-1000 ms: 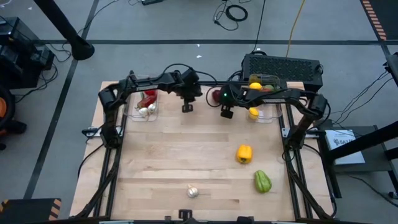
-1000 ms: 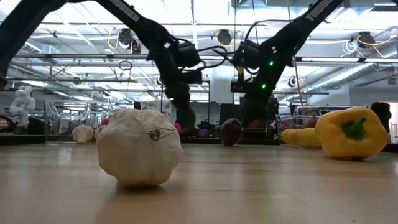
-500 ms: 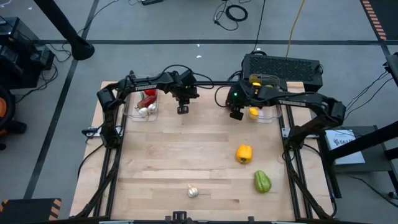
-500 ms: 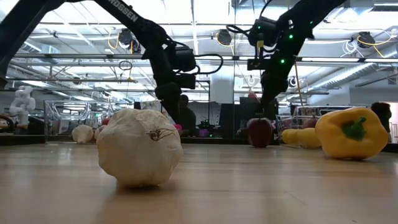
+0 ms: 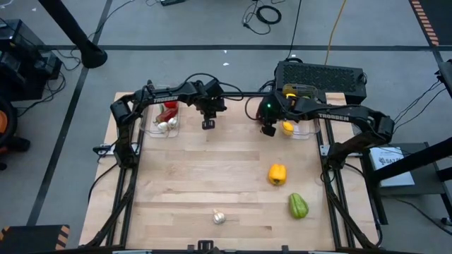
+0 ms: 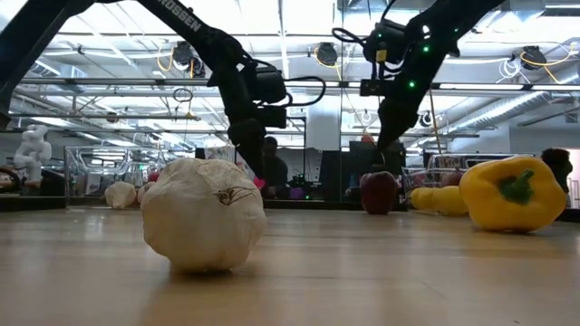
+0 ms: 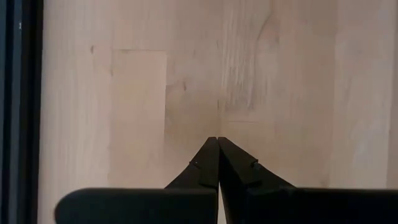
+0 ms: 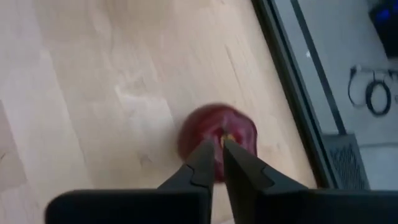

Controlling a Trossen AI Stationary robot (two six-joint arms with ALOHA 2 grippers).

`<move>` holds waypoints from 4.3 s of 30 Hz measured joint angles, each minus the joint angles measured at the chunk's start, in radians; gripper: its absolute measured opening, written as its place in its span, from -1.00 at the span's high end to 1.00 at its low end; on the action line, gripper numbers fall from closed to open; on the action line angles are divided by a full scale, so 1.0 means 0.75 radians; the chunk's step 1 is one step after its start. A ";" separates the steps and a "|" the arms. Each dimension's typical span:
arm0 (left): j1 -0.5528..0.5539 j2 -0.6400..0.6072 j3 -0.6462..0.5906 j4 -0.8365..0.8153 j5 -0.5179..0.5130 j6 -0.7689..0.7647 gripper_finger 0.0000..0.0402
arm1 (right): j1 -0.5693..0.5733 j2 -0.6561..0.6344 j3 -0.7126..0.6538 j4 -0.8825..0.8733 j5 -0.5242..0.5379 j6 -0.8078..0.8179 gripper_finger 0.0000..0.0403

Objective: Sort produce into baskets
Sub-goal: Put the apple into the right transparent bin

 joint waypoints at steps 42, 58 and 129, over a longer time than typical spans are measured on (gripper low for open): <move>-0.015 0.000 0.000 0.023 0.022 -0.001 0.99 | -0.180 0.191 0.001 0.084 -0.191 -0.247 0.99; -0.017 0.000 0.000 0.086 0.026 0.006 0.99 | -0.125 0.191 0.001 -0.046 -0.197 -0.262 0.91; -0.015 0.002 0.003 0.389 -0.005 0.224 0.99 | 0.039 0.191 -0.098 0.035 0.234 0.968 0.08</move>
